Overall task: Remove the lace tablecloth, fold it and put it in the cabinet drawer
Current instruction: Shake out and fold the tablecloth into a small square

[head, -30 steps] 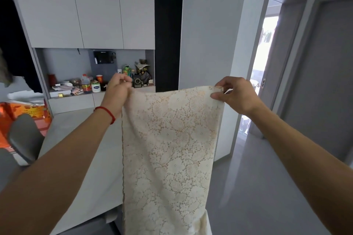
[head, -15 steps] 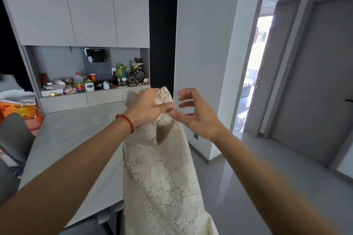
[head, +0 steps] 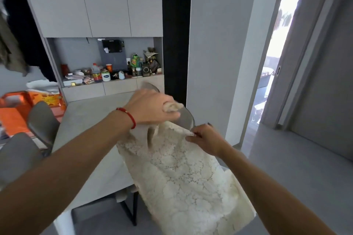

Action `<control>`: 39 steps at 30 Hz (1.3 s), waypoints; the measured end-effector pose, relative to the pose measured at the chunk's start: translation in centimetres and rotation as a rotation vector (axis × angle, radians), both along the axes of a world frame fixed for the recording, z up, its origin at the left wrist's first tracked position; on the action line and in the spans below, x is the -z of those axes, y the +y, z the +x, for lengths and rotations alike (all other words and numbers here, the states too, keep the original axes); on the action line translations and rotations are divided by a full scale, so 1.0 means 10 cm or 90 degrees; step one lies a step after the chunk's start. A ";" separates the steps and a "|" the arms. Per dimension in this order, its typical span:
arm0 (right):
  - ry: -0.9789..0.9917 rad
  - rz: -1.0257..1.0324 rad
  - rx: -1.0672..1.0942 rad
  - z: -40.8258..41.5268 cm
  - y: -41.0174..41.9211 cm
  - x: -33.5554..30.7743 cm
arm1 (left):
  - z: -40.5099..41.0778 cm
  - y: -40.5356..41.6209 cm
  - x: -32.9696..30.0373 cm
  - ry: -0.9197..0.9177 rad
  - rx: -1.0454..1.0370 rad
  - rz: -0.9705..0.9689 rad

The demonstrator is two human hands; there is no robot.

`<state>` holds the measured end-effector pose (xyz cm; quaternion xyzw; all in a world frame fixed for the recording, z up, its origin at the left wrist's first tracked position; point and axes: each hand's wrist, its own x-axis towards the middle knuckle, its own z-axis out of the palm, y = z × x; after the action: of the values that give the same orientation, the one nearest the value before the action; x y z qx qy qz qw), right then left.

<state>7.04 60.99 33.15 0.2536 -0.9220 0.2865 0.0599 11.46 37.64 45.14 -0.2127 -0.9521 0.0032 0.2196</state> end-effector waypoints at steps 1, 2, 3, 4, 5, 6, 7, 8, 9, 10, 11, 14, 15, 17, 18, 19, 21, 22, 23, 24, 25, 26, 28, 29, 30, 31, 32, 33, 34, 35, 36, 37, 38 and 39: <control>0.021 -0.003 -0.030 0.00 -0.06 -0.09 | 0.01 0.10 0.16 0.000 -0.012 -0.085; 0.050 -0.005 -0.066 0.01 -0.12 -0.19 | 0.02 0.19 0.33 -0.002 -0.025 -0.152; 0.081 0.001 -0.097 0.03 -0.18 -0.28 | 0.02 0.26 0.49 -0.006 -0.041 -0.189; 0.109 0.012 -0.120 0.04 -0.23 -0.36 | 0.02 0.30 0.61 -0.006 -0.062 -0.186; 0.124 0.015 -0.135 0.06 -0.27 -0.41 | 0.00 0.32 0.68 -0.001 -0.088 -0.145; 0.121 -0.002 -0.146 0.09 -0.29 -0.45 | -0.02 0.31 0.71 0.002 -0.117 -0.093; 0.100 -0.031 -0.153 0.12 -0.28 -0.46 | -0.05 0.29 0.72 0.007 -0.139 -0.044; 0.073 -0.065 -0.155 0.13 -0.23 -0.45 | -0.06 0.25 0.73 0.018 -0.149 0.000; 0.034 -0.093 -0.146 0.13 -0.15 -0.42 | -0.06 0.19 0.74 0.030 -0.158 0.046; -0.012 -0.108 -0.118 0.12 -0.03 -0.36 | -0.05 0.14 0.72 0.038 -0.165 0.095; -0.067 -0.112 -0.076 0.11 0.14 -0.28 | -0.05 0.07 0.70 0.046 -0.171 0.141; -0.255 -0.145 0.072 0.12 0.71 0.17 | -0.07 -0.11 0.60 0.086 -0.181 0.217; -0.319 -0.175 0.130 0.13 0.85 0.42 | -0.09 -0.14 0.55 0.103 -0.192 0.236; -0.466 -0.194 0.216 0.23 0.96 0.98 | -0.14 -0.19 0.44 0.130 -0.221 0.276; -0.540 -0.209 0.234 0.31 0.93 1.26 | -0.16 -0.19 0.38 0.144 -0.237 0.284; -0.605 -0.250 0.240 0.41 0.86 1.52 | -0.19 -0.20 0.34 0.152 -0.251 0.283; -0.724 -0.396 0.197 0.60 0.59 1.85 | -0.24 -0.21 0.27 0.140 -0.280 0.264; -0.780 -0.468 0.151 0.67 0.42 1.92 | -0.25 -0.21 0.23 0.132 -0.298 0.247; -0.829 -0.513 0.104 0.73 0.24 1.91 | -0.26 -0.21 0.21 0.135 -0.317 0.227; -0.866 -0.524 0.066 0.80 0.07 1.88 | -0.27 -0.23 0.19 0.147 -0.339 0.208; -0.892 -0.500 0.036 0.86 -0.10 1.83 | -0.27 -0.24 0.18 0.166 -0.363 0.192; -0.912 -0.456 0.010 0.92 -0.28 1.78 | -0.26 -0.27 0.19 0.190 -0.385 0.181; -0.963 -0.391 -0.041 1.02 -0.61 1.73 | -0.24 -0.33 0.18 0.237 -0.413 0.182; -0.988 -0.390 -0.060 1.07 -0.76 1.71 | -0.23 -0.36 0.18 0.253 -0.427 0.190; -1.007 -0.411 -0.071 1.11 -0.88 1.70 | -0.21 -0.39 0.17 0.260 -0.445 0.197; -1.023 -0.455 -0.070 1.14 -0.98 1.70 | -0.19 -0.44 0.15 0.262 -0.462 0.199; -1.037 -0.522 -0.055 1.14 -1.06 1.69 | -0.18 -0.49 0.14 0.264 -0.476 0.200; -1.047 -0.604 -0.022 1.12 -1.10 1.68 | -0.16 -0.54 0.14 0.266 -0.487 0.199; -1.046 -0.692 0.023 1.09 -1.10 1.67 | -0.13 -0.60 0.14 0.269 -0.494 0.200; -1.036 -0.766 0.075 1.04 -1.08 1.65 | -0.11 -0.65 0.14 0.272 -0.497 0.202; -1.025 -0.833 0.117 0.97 -1.05 1.63 | -0.07 -0.71 0.16 0.277 -0.498 0.204; -1.010 -0.892 0.142 0.90 -0.99 1.62 | -0.04 -0.76 0.18 0.280 -0.500 0.206; -0.988 -0.930 0.155 0.83 -0.94 1.61 | -0.01 -0.81 0.21 0.280 -0.505 0.208; -0.961 -0.935 0.164 0.76 -0.90 1.60 | 0.01 -0.85 0.24 0.278 -0.509 0.209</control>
<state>14.62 51.99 17.13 -0.1878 -0.3409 0.8480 -0.3597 11.58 29.11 42.76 0.2133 -0.8788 -0.0179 0.4265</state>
